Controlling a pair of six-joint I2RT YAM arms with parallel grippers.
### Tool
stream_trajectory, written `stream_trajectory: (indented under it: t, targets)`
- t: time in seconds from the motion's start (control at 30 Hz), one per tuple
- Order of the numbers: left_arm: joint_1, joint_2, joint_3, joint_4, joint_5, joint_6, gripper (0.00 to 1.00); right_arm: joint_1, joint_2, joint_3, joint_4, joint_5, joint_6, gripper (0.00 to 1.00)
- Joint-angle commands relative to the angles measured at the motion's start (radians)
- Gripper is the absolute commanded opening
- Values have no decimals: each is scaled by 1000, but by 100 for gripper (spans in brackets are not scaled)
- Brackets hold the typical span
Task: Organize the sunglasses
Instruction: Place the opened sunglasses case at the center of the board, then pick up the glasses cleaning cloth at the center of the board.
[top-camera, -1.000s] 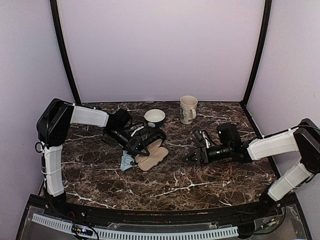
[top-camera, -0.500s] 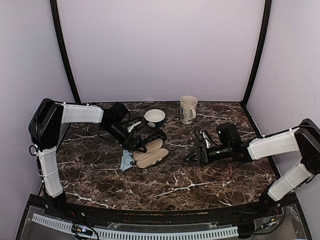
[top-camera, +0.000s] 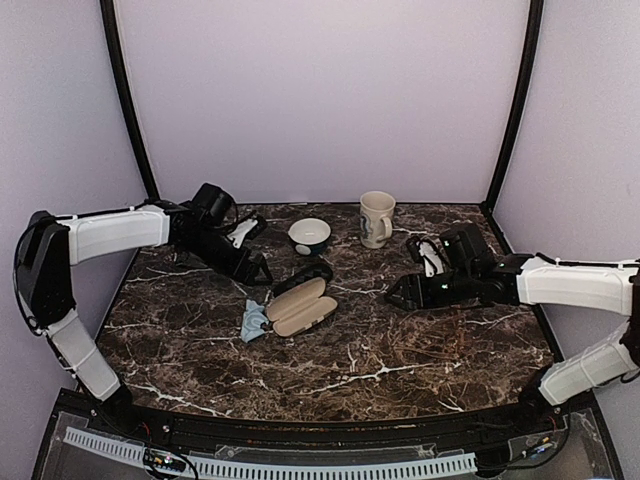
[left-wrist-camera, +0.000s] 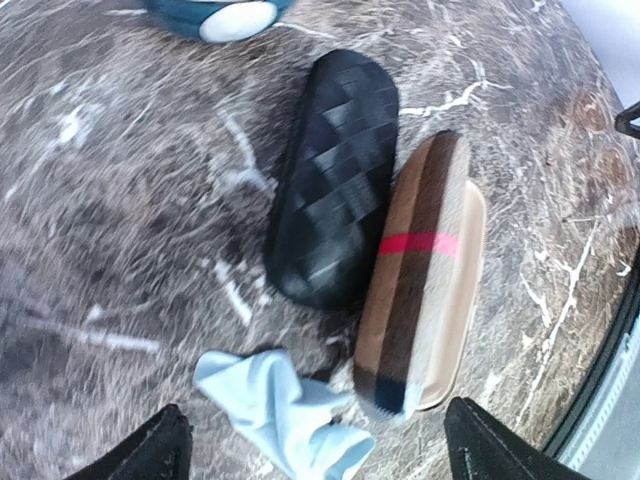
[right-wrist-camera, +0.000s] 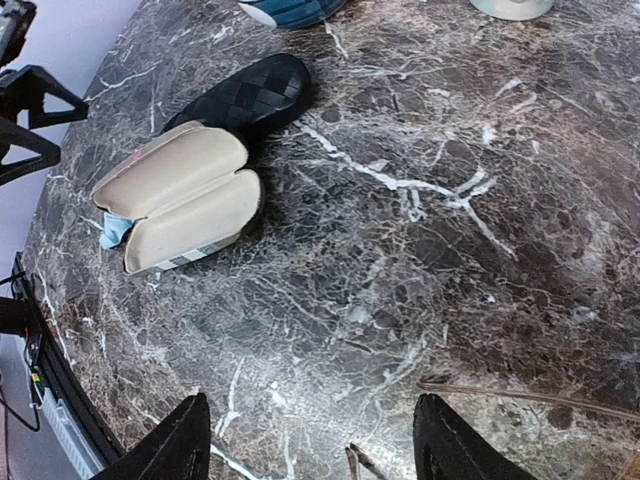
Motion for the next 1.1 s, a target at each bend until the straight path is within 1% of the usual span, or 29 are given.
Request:
stream_trajectory:
  t: [0.0, 0.07, 0.17, 0.27, 0.33, 0.5, 0.7, 1.07]
  targets:
    - [-28, -122, -156, 61, -136, -87, 87, -4, -8, 34, -48, 79, -3, 69]
    - [-43, -155, -215, 79, -171, -121, 80, -3, 17, 43, -31, 64, 5, 69]
    - [-65, -183, -285, 103, -180, -168, 70, 0, 57, 56, -4, 42, 16, 69]
    - [-106, -204, -335, 121, -219, -215, 63, 8, 88, 72, 9, 34, 21, 68]
    - [-152, -220, -365, 152, -238, -241, 58, 11, 102, 78, 13, 34, 23, 68]
    - [-218, -232, -408, 195, -260, -301, 46, 21, 125, 74, 29, 30, 29, 67]
    - [-264, -186, -405, 213, -285, -314, 39, 29, 145, 68, 45, 26, 31, 67]
    - [-272, -116, -358, 200, -316, -272, 35, 40, 156, 55, 62, 22, 37, 67]
